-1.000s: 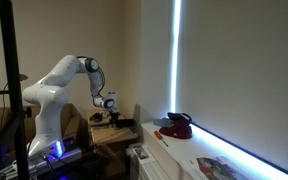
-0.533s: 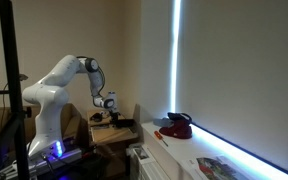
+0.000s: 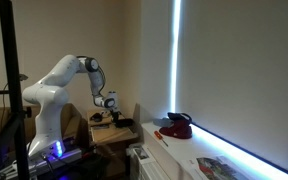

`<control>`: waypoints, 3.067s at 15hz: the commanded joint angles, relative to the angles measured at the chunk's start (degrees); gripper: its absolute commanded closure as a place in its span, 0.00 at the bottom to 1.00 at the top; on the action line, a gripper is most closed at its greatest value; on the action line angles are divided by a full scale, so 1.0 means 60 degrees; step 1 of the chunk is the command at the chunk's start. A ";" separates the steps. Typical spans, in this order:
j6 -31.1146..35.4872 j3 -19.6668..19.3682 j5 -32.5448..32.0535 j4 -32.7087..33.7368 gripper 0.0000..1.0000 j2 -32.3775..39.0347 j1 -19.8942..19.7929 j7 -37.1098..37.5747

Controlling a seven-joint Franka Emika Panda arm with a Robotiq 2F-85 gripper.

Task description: Put the black bowl on the top of the dresser

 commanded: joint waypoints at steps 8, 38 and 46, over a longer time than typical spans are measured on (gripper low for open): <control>0.0527 -0.0669 -0.0372 -0.1500 0.99 -0.2234 0.0212 -0.1224; 0.5148 0.3501 0.0319 -0.0356 0.98 0.0326 -0.1590 -0.4425; 0.3763 0.3533 0.0466 -0.0626 0.56 0.0302 -0.1676 -0.5149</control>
